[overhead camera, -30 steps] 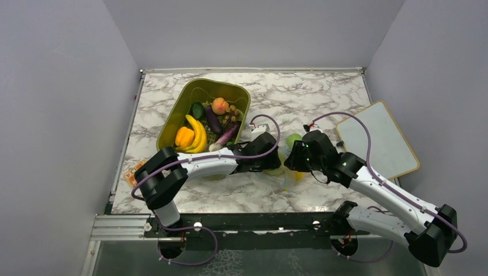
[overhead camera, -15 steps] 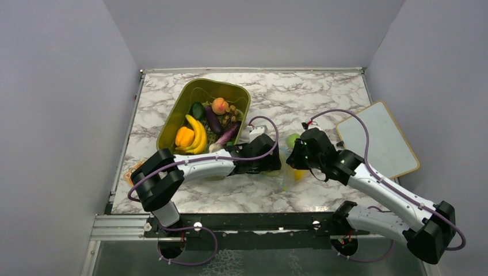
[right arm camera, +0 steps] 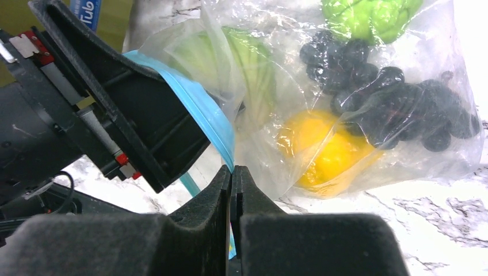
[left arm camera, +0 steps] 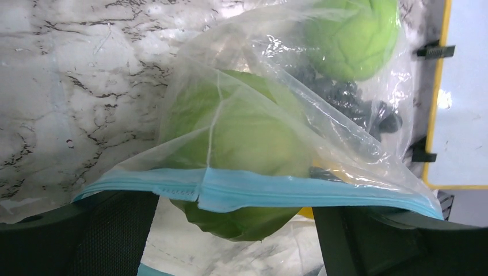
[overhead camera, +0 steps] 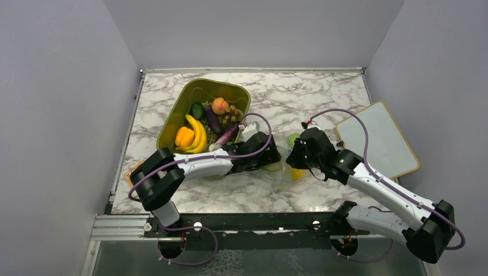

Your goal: Open the zip-top bag and remove the fake food

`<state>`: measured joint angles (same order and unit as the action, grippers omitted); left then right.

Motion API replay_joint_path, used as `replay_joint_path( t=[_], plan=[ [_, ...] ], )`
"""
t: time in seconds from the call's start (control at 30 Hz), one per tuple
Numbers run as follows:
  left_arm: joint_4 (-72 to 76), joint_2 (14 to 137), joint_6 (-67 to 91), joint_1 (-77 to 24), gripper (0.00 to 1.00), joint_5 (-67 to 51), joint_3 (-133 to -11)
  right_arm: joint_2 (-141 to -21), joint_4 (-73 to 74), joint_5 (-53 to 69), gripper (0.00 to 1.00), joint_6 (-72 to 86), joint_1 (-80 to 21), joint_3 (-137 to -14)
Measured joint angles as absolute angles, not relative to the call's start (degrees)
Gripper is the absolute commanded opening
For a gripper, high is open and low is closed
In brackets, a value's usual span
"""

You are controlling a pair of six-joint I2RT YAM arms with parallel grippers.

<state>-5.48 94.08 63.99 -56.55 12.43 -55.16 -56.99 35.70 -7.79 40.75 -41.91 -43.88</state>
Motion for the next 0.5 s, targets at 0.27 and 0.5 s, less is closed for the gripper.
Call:
replay_joint_path(
  t=[0.27, 0.5],
  plan=[
    [-2.2, 94.08, 67.88, -56.36, 0.98, 14.9, -53.89, -56.45, 34.94, -7.6, 0.03, 40.88, -41.91, -43.88],
    [-2.17, 95.07, 68.75, -56.34, 0.62, 16.01, -54.94, -56.45, 34.61, -7.38, 0.03, 40.88, -41.91, -43.88]
  ],
)
